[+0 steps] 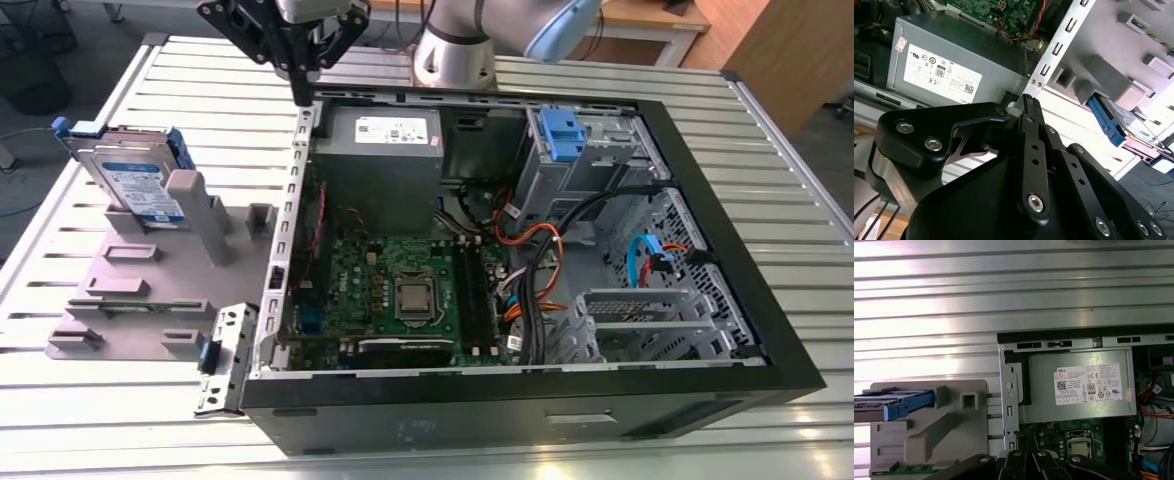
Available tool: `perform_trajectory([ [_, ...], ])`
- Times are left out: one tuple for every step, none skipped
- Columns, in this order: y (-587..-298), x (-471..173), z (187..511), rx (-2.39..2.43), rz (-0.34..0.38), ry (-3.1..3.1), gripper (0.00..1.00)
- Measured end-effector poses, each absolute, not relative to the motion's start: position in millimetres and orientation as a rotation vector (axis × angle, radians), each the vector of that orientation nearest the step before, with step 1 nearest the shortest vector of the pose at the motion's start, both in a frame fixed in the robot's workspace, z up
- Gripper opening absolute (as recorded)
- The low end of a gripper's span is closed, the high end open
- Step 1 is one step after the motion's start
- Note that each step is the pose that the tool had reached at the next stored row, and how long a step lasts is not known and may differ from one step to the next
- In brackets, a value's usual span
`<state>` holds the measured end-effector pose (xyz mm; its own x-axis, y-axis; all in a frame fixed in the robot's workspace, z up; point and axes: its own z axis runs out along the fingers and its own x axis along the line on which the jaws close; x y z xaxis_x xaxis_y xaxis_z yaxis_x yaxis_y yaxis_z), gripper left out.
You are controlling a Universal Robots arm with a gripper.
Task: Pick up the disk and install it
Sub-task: 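Reach for the disk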
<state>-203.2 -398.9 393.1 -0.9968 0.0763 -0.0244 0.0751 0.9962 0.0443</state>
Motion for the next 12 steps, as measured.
perform_trajectory([
  [-398.9, -205.1, 393.1, 0.118, 0.068, 3.113, 0.11],
  [-398.9, -207.1, 393.1, 0.118, 0.068, 3.113, 0.11],
  [-398.9, -209.1, 393.0, 0.118, 0.068, 3.113, 0.11],
  [-398.9, -211.2, 393.0, 0.118, 0.068, 3.113, 0.11],
  [-398.9, -213.2, 393.0, 0.118, 0.068, 3.113, 0.11],
  [-398.9, -215.1, 392.9, 0.118, 0.068, 3.112, 0.11],
  [-399.0, -216.7, 392.8, 0.118, 0.068, 3.112, 0.11],
  [-398.9, -218.4, 392.6, 0.118, 0.068, 3.112, 0.11],
  [-398.9, -220.1, 392.5, 0.118, 0.068, 3.112, 0.11],
  [-398.9, -222.0, 392.3, 0.118, 0.068, 3.112, 0.11],
  [-398.9, -224.0, 392.1, 0.118, 0.068, 3.112, 0.11],
  [-398.8, -226.1, 391.8, 0.118, 0.068, 3.112, 0.11],
])
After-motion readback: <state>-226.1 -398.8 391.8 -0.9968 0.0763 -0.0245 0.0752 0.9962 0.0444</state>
